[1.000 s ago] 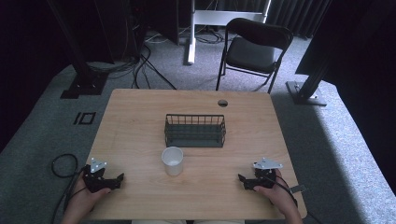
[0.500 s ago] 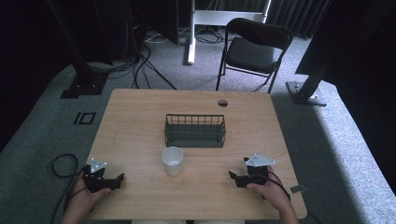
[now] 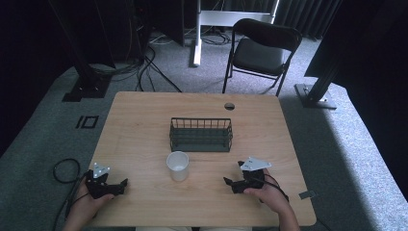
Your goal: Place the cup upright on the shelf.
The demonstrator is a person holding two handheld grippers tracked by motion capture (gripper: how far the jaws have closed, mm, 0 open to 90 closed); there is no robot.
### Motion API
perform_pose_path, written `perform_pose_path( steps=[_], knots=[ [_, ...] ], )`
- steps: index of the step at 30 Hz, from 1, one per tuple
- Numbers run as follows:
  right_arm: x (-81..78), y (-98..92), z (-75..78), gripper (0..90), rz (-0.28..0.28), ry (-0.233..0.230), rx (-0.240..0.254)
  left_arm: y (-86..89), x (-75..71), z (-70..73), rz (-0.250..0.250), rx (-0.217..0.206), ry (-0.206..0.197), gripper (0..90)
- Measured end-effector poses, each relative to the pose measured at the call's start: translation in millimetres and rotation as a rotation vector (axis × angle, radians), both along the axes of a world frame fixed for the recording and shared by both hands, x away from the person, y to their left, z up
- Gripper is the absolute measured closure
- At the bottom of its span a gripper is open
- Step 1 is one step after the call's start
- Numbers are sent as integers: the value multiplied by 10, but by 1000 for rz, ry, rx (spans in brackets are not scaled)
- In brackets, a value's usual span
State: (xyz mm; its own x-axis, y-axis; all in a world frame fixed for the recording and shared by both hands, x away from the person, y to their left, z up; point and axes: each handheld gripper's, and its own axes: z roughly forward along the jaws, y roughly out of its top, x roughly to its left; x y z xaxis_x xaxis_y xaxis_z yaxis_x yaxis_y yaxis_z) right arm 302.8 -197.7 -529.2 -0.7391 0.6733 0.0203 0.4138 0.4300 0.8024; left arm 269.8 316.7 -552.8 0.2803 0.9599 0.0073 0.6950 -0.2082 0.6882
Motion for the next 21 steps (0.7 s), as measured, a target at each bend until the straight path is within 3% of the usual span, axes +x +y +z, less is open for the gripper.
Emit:
perform_pose_path(
  steps=[21],
  knots=[
    [74,609,20,115,148,-16,37,0,0,0,0,1,0,12]
  ],
)
